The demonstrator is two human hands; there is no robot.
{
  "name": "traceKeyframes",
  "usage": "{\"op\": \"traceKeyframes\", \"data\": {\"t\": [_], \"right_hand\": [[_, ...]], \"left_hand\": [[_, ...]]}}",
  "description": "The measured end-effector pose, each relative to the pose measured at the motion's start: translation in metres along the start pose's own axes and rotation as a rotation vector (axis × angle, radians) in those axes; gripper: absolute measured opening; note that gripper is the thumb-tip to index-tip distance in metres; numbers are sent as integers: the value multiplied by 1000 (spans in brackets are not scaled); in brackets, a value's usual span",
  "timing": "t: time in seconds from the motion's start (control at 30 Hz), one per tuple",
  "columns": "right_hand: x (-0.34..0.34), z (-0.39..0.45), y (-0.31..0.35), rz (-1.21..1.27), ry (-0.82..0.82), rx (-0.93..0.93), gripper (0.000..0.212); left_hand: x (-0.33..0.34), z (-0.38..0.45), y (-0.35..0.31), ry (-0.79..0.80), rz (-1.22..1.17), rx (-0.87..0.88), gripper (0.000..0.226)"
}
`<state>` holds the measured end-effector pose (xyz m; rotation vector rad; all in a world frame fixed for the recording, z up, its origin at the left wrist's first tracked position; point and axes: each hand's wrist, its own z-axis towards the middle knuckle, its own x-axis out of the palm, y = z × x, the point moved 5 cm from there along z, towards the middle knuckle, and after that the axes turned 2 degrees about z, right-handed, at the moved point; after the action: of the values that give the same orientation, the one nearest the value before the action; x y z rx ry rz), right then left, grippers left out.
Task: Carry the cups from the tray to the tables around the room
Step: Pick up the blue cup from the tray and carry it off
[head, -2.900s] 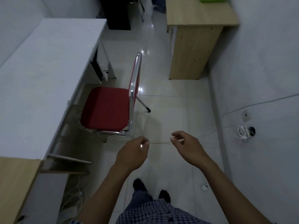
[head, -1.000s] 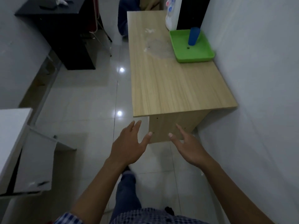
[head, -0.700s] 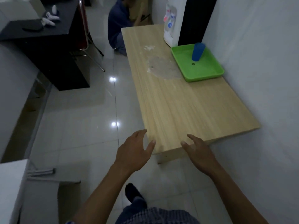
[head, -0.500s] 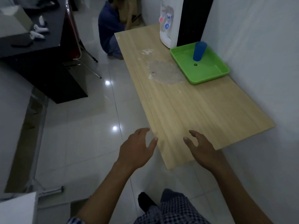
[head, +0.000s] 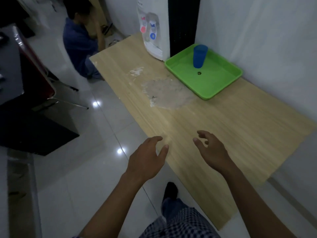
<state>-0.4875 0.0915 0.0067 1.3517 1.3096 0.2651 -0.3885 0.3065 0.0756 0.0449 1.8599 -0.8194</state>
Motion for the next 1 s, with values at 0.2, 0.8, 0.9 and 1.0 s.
{"op": "traceKeyframes", "data": {"t": [0.2,0.8,0.9,1.0], "right_hand": [[-1,46,29,53,-105,60,44],[-43,233,114,64,-510,150,43],[-44,278,123,76,-553,200,43],[-46,321,124,79,-599,237,44]], "left_hand": [[-25,73,7,86,-56,53,50],[-33,388,-52,297,-287,282,36],[-29,444,-59,349,-352,244,35],[-18,491,-65,397,-409,205,36]]}}
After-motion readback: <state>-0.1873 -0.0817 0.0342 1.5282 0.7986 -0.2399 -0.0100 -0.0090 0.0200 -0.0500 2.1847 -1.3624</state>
